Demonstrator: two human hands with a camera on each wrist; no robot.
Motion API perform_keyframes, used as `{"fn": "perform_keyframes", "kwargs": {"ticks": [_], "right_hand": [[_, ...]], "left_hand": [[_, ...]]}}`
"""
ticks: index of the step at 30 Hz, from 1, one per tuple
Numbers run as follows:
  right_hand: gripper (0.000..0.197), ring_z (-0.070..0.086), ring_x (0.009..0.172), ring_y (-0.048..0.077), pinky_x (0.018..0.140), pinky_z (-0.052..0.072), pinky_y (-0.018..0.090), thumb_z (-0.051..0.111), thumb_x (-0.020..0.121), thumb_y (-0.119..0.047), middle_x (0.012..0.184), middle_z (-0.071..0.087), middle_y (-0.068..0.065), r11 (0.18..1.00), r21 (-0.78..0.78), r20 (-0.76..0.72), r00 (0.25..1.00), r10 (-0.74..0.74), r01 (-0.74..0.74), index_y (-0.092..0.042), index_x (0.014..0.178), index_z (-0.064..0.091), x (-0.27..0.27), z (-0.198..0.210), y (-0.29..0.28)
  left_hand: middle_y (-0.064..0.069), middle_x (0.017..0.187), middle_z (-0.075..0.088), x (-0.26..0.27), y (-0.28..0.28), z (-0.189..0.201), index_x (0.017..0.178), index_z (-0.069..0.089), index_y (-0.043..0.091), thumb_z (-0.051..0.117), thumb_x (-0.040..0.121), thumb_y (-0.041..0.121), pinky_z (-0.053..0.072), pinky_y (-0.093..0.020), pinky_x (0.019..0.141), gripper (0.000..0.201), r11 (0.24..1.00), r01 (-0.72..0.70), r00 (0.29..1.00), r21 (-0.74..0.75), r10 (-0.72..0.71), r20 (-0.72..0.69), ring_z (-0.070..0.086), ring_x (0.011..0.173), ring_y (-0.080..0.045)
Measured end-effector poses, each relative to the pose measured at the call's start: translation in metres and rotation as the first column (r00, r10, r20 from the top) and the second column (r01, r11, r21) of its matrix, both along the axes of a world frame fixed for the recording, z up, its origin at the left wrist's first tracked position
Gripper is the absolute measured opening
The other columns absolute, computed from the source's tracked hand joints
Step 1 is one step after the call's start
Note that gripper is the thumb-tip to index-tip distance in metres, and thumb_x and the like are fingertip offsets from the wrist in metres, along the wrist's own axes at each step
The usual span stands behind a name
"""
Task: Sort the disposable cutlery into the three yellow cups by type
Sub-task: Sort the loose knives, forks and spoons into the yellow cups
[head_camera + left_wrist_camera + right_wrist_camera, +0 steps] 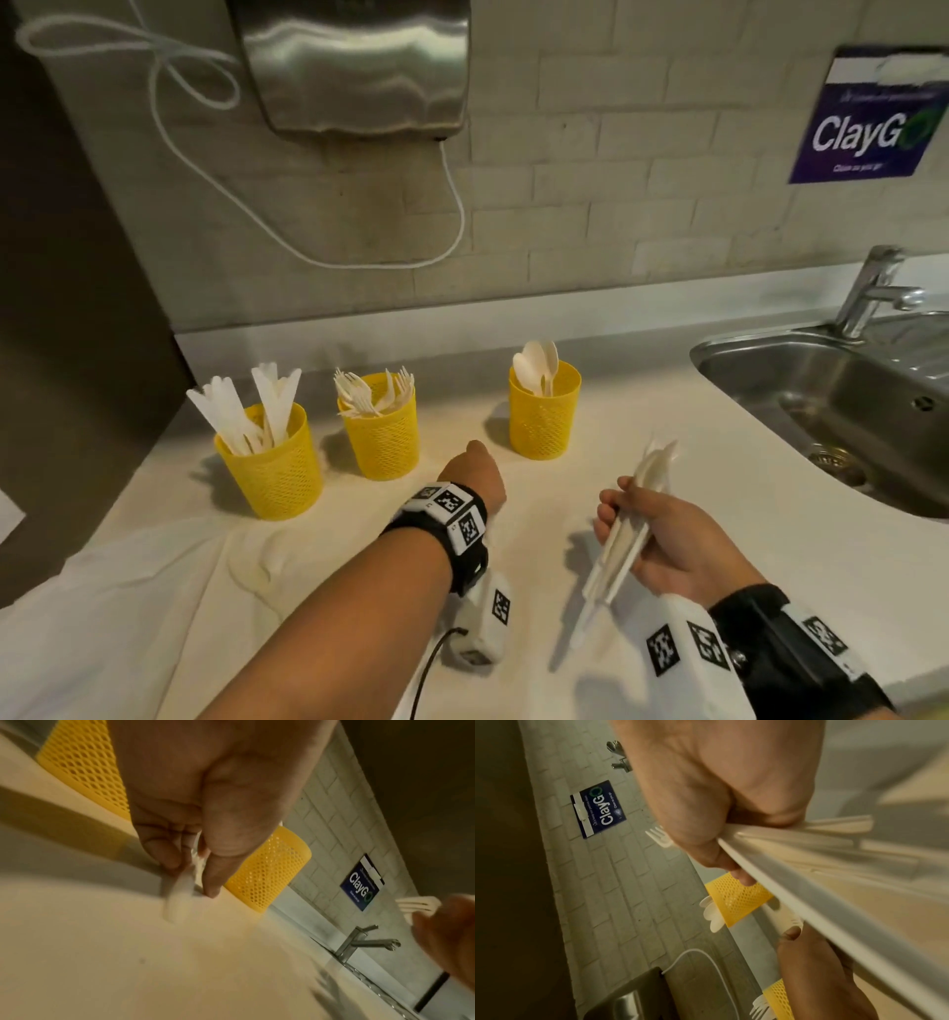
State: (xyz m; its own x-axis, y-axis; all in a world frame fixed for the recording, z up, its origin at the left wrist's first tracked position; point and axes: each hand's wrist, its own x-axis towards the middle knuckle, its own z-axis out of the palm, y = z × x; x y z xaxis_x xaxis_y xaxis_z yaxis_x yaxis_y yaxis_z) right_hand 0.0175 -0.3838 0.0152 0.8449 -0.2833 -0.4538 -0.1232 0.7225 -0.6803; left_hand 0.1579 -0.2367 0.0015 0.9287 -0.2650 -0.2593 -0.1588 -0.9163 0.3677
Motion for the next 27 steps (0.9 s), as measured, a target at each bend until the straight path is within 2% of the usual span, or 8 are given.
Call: {"fn": "perform_keyframes", "kwargs": {"ticks": [3, 5, 8, 12, 16, 19, 22, 27], "right_hand": [[0.017, 0.058, 0.048, 0.021, 0.052, 0.057, 0.03, 0.046, 0.091, 0.006, 0.07, 0.057, 0.014, 1.0, 0.004, -0.005, 1.0, -0.021, 0.021, -0.011, 0.09, 0.047, -0.011, -0.001, -0.008], [0.017, 0.058, 0.046, 0.02, 0.052, 0.057, 0.029, 0.045, 0.091, 0.007, 0.068, 0.058, 0.013, 0.999, 0.004, 0.008, 0.999, -0.034, 0.034, -0.01, 0.089, 0.047, -0.014, 0.002, -0.011], [0.018, 0.06, 0.045, 0.019, 0.05, 0.057, 0.03, 0.045, 0.091, 0.007, 0.066, 0.059, 0.013, 0.999, 0.0, 0.023, 0.999, -0.036, 0.036, -0.01, 0.089, 0.048, -0.013, 0.006, -0.009], [0.019, 0.058, 0.056, 0.022, 0.051, 0.057, 0.029, 0.045, 0.09, 0.008, 0.074, 0.056, 0.014, 1.0, -0.001, 0.057, 0.998, 0.031, -0.031, -0.01, 0.094, 0.047, -0.002, 0.01, 0.004], [0.023, 0.054, 0.063, 0.025, 0.054, 0.056, 0.03, 0.047, 0.088, 0.01, 0.075, 0.057, 0.016, 0.994, -0.034, 0.11, 0.988, 0.106, -0.103, -0.009, 0.101, 0.047, 0.007, 0.014, 0.023], [0.023, 0.057, 0.061, 0.025, 0.057, 0.056, 0.033, 0.048, 0.087, 0.011, 0.072, 0.059, 0.015, 0.987, -0.07, 0.132, 0.979, 0.153, -0.145, -0.008, 0.101, 0.049, 0.008, 0.017, 0.031], [0.021, 0.058, 0.063, 0.025, 0.06, 0.055, 0.035, 0.049, 0.087, 0.01, 0.072, 0.06, 0.015, 0.975, -0.075, 0.159, 0.962, 0.22, -0.211, -0.008, 0.099, 0.051, 0.009, 0.02, 0.038], [0.021, 0.06, 0.061, 0.024, 0.058, 0.056, 0.034, 0.048, 0.088, 0.01, 0.073, 0.059, 0.014, 0.96, -0.019, 0.166, 0.946, 0.277, -0.278, -0.008, 0.097, 0.05, 0.023, 0.018, 0.053]], "left_hand": [[-0.017, 0.132, 0.05, -0.001, 0.004, 0.002, 0.132, 0.034, 0.001, 0.053, 0.089, 0.013, 0.044, -0.038, 0.093, 0.049, 1.0, 0.022, 1.0, -0.013, -0.022, 0.002, 0.051, 0.12, -0.033], [-0.014, 0.12, 0.056, -0.003, 0.015, 0.016, 0.122, 0.044, 0.005, 0.061, 0.085, 0.012, 0.046, -0.037, 0.089, 0.041, 0.975, 0.027, 1.0, -0.219, -0.027, 0.006, 0.056, 0.111, -0.032], [-0.009, 0.088, 0.063, -0.005, 0.046, 0.054, 0.092, 0.058, 0.015, 0.061, 0.083, 0.005, 0.052, -0.04, 0.082, 0.013, 0.787, 0.033, 0.991, -0.616, 0.054, 0.123, 0.062, 0.087, -0.027], [-0.006, 0.085, 0.067, 0.001, 0.092, 0.108, 0.085, 0.062, 0.021, 0.057, 0.09, 0.014, 0.052, -0.034, 0.081, 0.01, 0.628, 0.03, 0.88, -0.777, 0.352, 0.318, 0.066, 0.085, -0.024], [-0.005, 0.086, 0.059, 0.021, 0.115, 0.122, 0.095, 0.06, 0.008, 0.062, 0.089, 0.02, 0.04, -0.03, 0.071, 0.014, 0.791, -0.063, 0.78, -0.609, 0.42, 0.464, 0.056, 0.082, -0.023], [-0.006, 0.087, 0.061, 0.038, 0.114, 0.109, 0.09, 0.057, 0.015, 0.065, 0.085, 0.029, 0.045, -0.037, 0.082, 0.016, 0.911, -0.126, 0.834, -0.393, 0.312, 0.456, 0.058, 0.09, -0.029], [-0.011, 0.117, 0.058, 0.043, 0.111, 0.098, 0.11, 0.061, 0.02, 0.064, 0.082, 0.045, 0.039, -0.042, 0.095, 0.037, 0.969, -0.175, 0.905, -0.172, 0.227, 0.36, 0.046, 0.116, -0.034], [-0.01, 0.121, 0.052, -0.008, 0.108, 0.096, 0.121, 0.056, 0.016, 0.068, 0.082, 0.033, 0.04, -0.03, 0.092, 0.043, 0.855, -0.071, 0.851, -0.513, 0.321, 0.416, 0.05, 0.11, -0.026]]}}
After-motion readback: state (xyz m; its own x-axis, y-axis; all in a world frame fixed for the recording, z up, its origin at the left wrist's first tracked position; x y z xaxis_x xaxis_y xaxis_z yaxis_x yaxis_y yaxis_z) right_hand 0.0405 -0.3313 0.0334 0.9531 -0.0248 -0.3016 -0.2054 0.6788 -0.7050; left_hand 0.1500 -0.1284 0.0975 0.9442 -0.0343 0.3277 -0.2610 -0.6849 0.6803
